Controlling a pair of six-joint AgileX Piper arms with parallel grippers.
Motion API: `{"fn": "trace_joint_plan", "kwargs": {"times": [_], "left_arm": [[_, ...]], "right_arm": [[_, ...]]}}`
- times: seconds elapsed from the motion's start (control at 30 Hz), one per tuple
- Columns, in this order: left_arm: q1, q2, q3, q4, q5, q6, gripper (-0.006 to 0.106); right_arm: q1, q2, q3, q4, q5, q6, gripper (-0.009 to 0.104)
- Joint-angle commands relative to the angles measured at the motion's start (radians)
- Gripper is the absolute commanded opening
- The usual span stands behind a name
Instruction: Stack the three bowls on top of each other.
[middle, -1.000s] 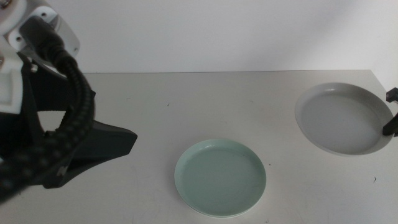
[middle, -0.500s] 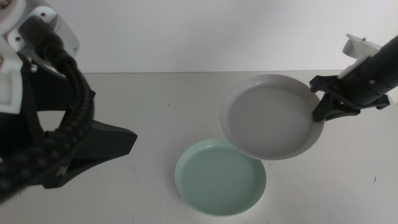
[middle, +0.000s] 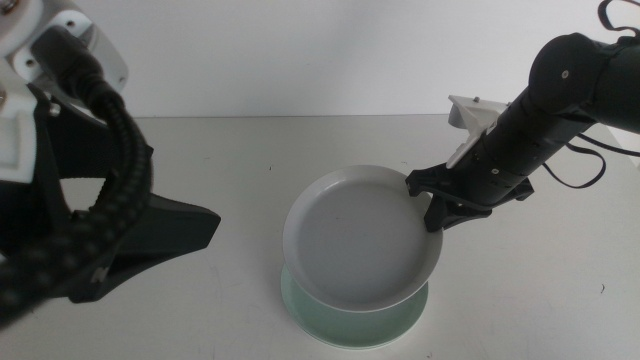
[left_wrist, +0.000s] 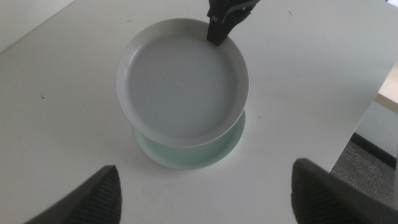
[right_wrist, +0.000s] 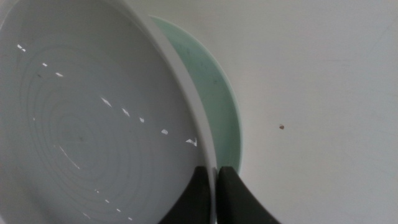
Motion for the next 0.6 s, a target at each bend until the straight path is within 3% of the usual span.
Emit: {"fn": "trace_joint_plan", "kwargs": {"times": [0.0, 0.57], "left_arm": [[-0.005, -0.006, -0.030, -0.024, -0.048, -0.004, 0.105], [-0.005, -0.006, -0.030, -0.021, -0.048, -0.004, 0.105]], "right_arm": [[0.015, -0.026, -0.033, 0.007, -0.049, -0.001, 0.001], [0.035, 0.068, -0.031, -0.021, -0.057, -0.002, 0.001]]}}
